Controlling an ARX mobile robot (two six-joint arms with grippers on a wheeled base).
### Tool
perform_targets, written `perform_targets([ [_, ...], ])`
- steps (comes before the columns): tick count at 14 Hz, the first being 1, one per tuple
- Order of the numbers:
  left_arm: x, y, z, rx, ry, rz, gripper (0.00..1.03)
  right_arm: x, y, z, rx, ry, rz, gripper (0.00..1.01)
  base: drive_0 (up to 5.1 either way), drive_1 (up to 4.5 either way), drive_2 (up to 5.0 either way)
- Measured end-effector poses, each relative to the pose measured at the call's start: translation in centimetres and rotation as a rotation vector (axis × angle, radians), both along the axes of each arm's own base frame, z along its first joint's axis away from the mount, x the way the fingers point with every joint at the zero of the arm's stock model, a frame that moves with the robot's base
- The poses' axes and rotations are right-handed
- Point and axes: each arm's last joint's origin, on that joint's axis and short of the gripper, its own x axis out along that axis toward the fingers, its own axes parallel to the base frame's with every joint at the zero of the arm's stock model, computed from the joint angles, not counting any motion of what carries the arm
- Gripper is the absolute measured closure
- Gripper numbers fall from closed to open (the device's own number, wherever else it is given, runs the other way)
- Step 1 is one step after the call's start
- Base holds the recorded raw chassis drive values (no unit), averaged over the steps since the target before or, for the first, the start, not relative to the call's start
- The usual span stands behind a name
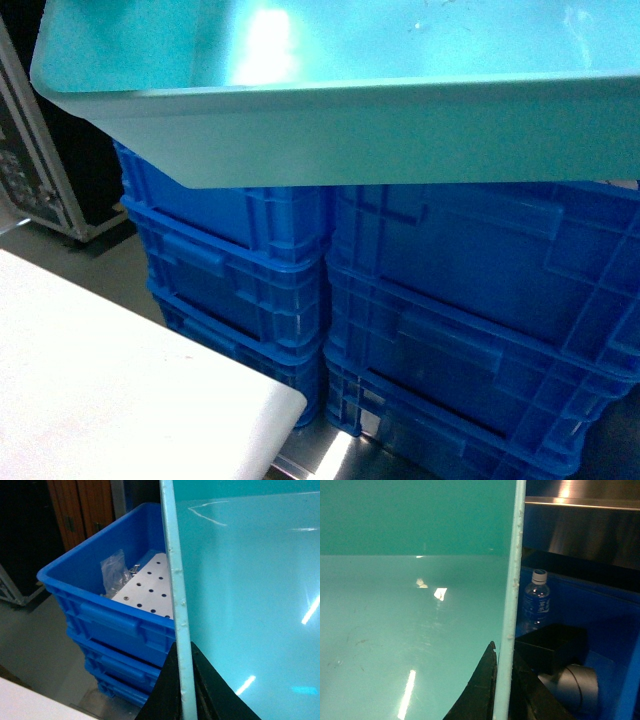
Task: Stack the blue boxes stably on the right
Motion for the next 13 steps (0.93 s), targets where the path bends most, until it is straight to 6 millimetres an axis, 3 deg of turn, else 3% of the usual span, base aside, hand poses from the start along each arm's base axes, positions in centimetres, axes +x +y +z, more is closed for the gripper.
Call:
perform_targets([
  [13, -0.01, -0.02, 0.00, 0.000, 0.000, -0.002, 1.01, 0.00, -0.02, -0.03, 0.002, 0.003, -0.001, 0.94, -1.6, -1.59, -1.6],
])
